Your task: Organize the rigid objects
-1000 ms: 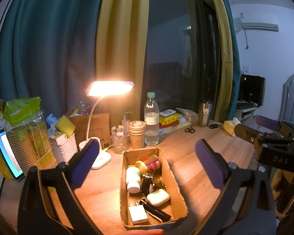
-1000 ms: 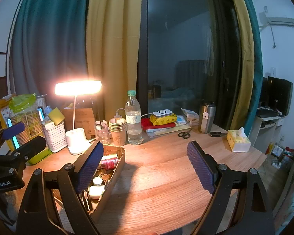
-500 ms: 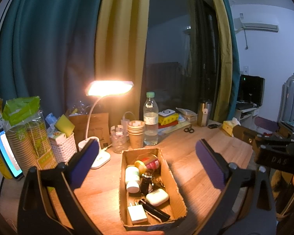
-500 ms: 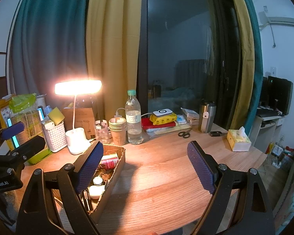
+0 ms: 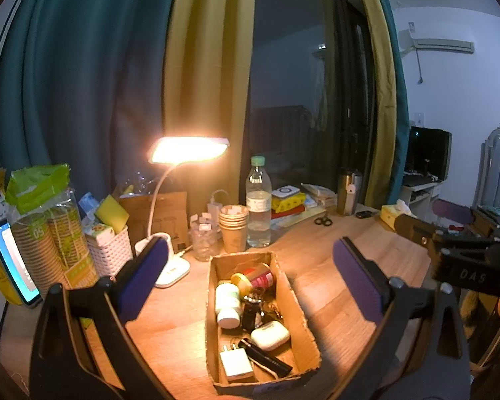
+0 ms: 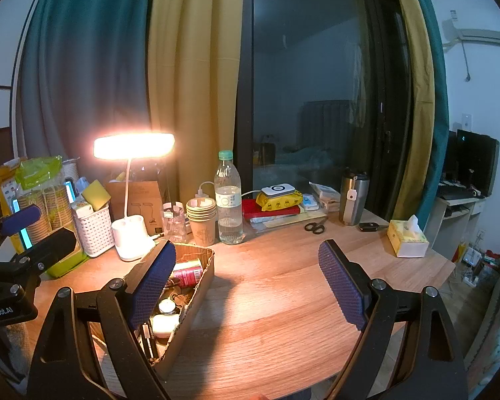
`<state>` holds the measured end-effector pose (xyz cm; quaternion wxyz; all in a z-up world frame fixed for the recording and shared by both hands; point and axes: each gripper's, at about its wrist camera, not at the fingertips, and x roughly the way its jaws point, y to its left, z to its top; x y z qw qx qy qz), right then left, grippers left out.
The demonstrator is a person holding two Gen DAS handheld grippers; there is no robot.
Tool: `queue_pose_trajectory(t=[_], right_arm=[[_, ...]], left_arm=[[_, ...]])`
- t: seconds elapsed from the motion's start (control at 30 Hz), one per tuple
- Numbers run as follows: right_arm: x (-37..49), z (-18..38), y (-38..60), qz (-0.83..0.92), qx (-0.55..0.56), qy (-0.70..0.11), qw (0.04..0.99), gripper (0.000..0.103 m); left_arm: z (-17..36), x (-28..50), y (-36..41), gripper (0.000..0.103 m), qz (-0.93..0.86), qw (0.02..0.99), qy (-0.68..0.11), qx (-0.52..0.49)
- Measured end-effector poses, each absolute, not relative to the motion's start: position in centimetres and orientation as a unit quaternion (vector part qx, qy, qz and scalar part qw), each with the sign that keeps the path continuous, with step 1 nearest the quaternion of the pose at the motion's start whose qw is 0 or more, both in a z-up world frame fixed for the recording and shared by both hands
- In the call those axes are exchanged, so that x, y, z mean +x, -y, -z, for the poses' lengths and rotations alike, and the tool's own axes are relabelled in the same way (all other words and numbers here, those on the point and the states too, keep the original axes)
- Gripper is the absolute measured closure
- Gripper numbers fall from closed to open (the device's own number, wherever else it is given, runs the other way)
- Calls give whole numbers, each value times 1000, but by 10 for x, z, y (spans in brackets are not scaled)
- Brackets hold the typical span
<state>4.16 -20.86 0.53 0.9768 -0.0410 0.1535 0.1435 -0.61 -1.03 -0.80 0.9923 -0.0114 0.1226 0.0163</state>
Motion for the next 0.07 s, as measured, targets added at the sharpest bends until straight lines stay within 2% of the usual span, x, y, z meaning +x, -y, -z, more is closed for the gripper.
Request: queue_pose_trajectory(t=[0.07], right_arm=[[41, -5, 208, -144, -41, -154, 977, 13]], left_arm=[[9, -6, 9, 3, -14, 992, -126, -14]])
